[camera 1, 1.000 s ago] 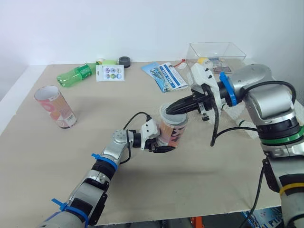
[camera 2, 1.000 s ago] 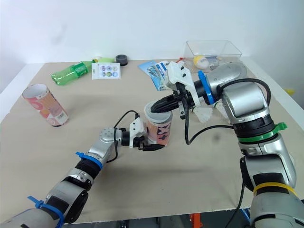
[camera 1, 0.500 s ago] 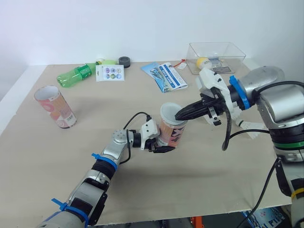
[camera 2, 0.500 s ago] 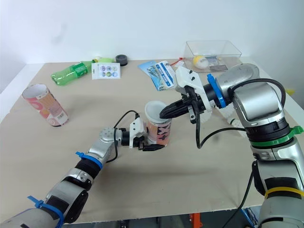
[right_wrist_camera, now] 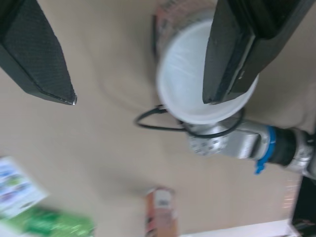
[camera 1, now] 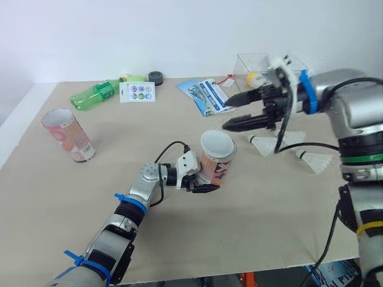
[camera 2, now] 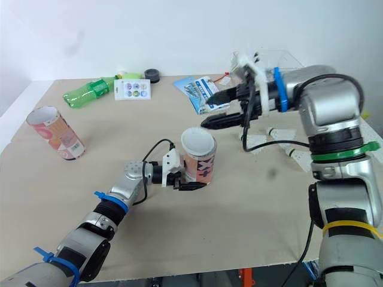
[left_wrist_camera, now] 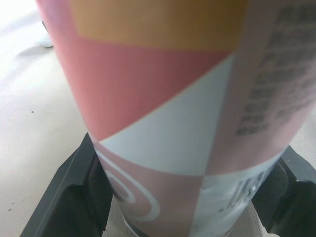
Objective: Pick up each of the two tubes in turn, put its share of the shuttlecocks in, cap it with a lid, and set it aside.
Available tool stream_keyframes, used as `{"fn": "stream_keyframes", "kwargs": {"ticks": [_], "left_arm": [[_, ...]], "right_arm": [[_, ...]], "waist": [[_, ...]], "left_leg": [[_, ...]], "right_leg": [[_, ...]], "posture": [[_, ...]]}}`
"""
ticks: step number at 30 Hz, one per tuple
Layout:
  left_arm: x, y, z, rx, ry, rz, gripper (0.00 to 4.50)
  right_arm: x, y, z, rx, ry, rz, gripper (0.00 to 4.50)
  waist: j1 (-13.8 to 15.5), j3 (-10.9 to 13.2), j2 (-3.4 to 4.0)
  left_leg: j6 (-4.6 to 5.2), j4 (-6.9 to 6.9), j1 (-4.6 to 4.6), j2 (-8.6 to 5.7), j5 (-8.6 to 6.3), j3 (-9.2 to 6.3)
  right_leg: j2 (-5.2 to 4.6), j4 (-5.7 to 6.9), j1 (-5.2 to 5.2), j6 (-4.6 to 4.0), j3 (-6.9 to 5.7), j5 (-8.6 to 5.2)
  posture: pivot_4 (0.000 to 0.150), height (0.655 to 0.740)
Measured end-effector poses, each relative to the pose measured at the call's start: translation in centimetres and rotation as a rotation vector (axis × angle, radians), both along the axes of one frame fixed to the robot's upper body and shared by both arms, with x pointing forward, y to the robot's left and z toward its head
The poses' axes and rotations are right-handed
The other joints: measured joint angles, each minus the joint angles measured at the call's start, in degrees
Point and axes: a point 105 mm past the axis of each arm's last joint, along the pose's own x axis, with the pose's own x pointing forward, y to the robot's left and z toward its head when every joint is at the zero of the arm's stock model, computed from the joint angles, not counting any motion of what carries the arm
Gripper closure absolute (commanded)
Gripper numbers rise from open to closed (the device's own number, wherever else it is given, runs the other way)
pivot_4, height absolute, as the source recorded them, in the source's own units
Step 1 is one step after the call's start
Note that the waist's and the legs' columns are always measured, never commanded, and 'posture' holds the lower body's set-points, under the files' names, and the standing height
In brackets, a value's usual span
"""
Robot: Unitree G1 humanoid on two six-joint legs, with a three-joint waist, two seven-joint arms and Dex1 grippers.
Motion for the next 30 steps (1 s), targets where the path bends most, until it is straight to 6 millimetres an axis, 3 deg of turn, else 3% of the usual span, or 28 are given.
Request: {"fn": "stream_keyframes", "kwargs": {"ticks": [6,7,10,15,17,30], "left_arm": [[0.0,0.0,0.0,-0.002,0.0,0.001,1.21],[0.0,0.0,0.0,-0.002,0.0,0.003,1.21],[-0.1,0.0,0.0,-0.004,-0.002,0.006,1.21],[-0.1,0.0,-0.1,-0.006,-0.002,0.014,1.21],[0.0,0.0,-0.1,-0.006,0.001,0.016,1.21],[0.0,0.0,-0.1,-0.004,0.002,0.016,1.21]], "right_arm": [[0.0,0.6,-1.1,-0.041,0.031,0.024,0.06],[0.0,0.6,-1.2,-0.041,0.037,0.023,0.29],[0.0,0.5,-1.3,-0.042,0.047,0.028,1.22],[0.1,0.4,-1.6,-0.065,0.036,0.03,3.76],[0.1,0.4,-1.6,-0.066,0.041,0.038,4.45],[-0.1,0.0,-1.3,-0.114,-0.04,0.071,4.45]], "waist": [[0.0,0.0,0.0],[0.0,0.0,0.0],[0.0,0.0,0.0],[0.0,0.0,0.0],[0.0,0.0,0.0],[0.0,0.0,0.01]], "left_leg": [[0.0,0.0,0.0,0.0,0.0,-0.02],[0.0,0.0,0.0,0.0,0.0,-0.02],[0.01,0.01,0.01,0.0,0.0,-0.02],[0.0,0.01,0.01,-0.01,0.0,-0.02],[0.01,0.01,0.01,-0.02,0.0,-0.02],[0.0,0.03,0.04,-0.03,0.0,-0.01]], "right_leg": [[0.01,0.01,-0.01,0.01,-0.01,-0.01],[0.01,0.02,0.0,0.01,-0.01,-0.01],[0.01,0.05,-0.01,0.01,-0.01,-0.01],[0.01,0.05,-0.01,0.01,-0.01,-0.01],[0.01,0.05,-0.01,0.01,-0.01,-0.01],[0.01,0.1,0.0,0.02,0.0,-0.02]], "posture": [[0.15,0.74],[0.15,0.74],[0.15,0.74],[0.15,0.74],[0.15,0.74],[0.15,0.74]]}}
